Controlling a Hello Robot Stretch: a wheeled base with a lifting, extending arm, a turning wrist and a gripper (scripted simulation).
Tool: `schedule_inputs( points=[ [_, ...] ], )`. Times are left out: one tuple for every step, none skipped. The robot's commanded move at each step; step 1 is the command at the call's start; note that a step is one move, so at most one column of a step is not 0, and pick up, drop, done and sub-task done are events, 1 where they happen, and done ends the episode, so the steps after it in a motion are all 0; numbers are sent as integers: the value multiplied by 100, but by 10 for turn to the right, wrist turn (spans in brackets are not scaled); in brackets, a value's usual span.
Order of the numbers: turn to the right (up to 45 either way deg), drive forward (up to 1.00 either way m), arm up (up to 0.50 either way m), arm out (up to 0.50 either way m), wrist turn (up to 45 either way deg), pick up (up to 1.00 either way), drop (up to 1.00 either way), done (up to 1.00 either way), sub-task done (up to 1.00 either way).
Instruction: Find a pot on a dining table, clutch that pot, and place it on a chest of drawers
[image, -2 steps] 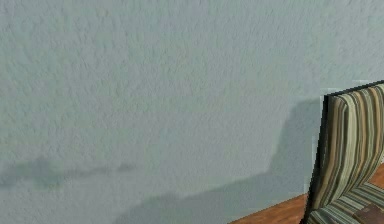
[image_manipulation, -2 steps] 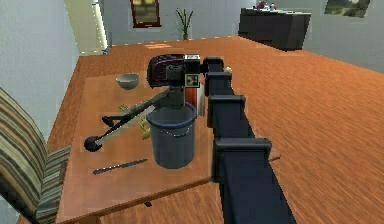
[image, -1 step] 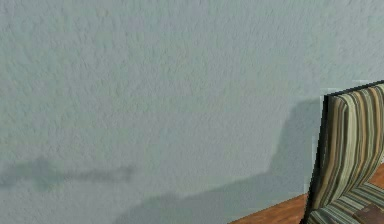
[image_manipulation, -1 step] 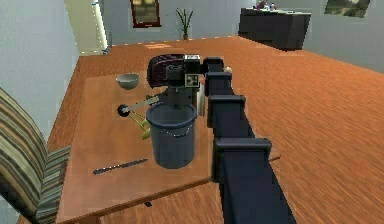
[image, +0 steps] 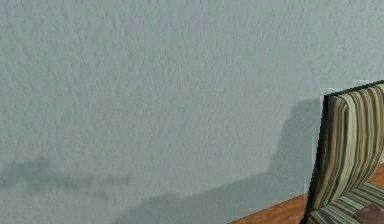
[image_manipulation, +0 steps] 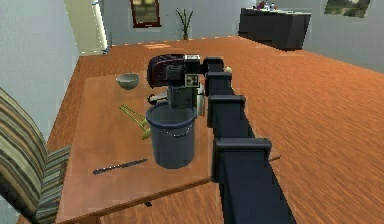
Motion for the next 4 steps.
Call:
schedule_inputs(
  points=[
    [0, 0, -14, 0, 0, 0, 0, 0, 0],
    [0, 0, 0, 0, 0, 100, 0, 0, 0],
    [0, 0, 10, 0, 0, 0, 0, 0, 0],
    [0, 0, 4, 0, 0, 0, 0, 0, 0]
  ],
)
